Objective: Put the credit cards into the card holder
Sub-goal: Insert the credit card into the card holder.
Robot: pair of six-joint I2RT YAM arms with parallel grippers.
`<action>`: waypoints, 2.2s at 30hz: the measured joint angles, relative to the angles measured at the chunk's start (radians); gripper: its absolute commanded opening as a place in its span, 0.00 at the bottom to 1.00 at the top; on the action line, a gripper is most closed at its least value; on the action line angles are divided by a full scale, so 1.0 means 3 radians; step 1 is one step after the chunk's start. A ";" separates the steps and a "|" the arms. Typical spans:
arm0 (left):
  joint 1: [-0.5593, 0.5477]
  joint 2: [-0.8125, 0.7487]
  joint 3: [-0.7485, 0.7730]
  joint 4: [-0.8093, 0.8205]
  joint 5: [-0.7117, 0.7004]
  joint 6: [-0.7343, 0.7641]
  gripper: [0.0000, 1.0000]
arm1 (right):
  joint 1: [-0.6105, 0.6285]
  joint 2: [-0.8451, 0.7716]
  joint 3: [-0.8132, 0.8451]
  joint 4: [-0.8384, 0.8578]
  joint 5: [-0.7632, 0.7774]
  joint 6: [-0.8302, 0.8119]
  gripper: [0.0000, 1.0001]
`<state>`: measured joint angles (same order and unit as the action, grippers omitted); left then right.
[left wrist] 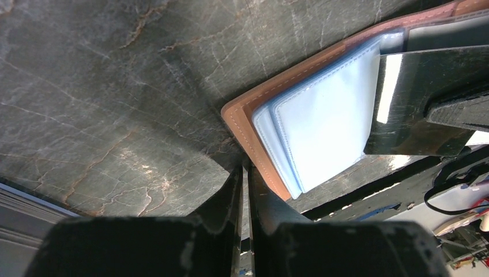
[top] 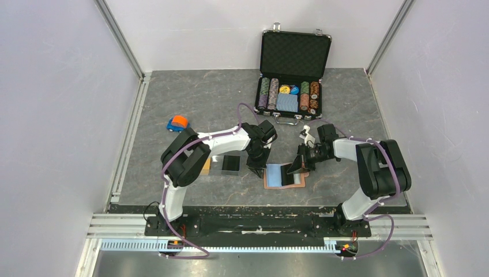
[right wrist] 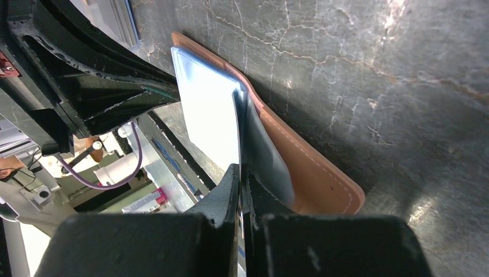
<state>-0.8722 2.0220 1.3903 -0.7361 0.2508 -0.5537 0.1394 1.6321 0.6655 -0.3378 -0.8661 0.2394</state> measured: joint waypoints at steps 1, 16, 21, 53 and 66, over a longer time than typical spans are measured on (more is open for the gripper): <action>0.0000 0.0003 0.0004 -0.0004 0.0005 0.0001 0.13 | 0.0001 0.0006 0.0000 0.0011 -0.0009 0.0003 0.00; 0.0009 0.0046 0.0051 -0.0055 0.0056 0.0006 0.12 | 0.0050 0.0099 -0.0001 0.0164 -0.0131 0.0052 0.00; 0.0009 0.0046 0.0056 -0.0060 0.0056 0.0008 0.12 | 0.0074 0.0117 -0.0001 0.0202 -0.0141 0.0079 0.00; 0.0004 0.0102 0.0085 -0.0078 0.0217 0.0008 0.03 | 0.0627 -0.0108 0.0212 -0.0017 0.0496 0.0252 0.69; -0.0003 0.0160 0.0150 -0.0056 0.0308 0.0006 0.02 | 0.0708 -0.0360 0.0393 -0.0561 0.0940 -0.0084 0.98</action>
<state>-0.8730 2.0701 1.4353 -0.7528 0.3431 -0.5518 0.3519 1.5242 0.7834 -0.5060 -0.5842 0.2142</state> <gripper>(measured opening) 0.030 0.971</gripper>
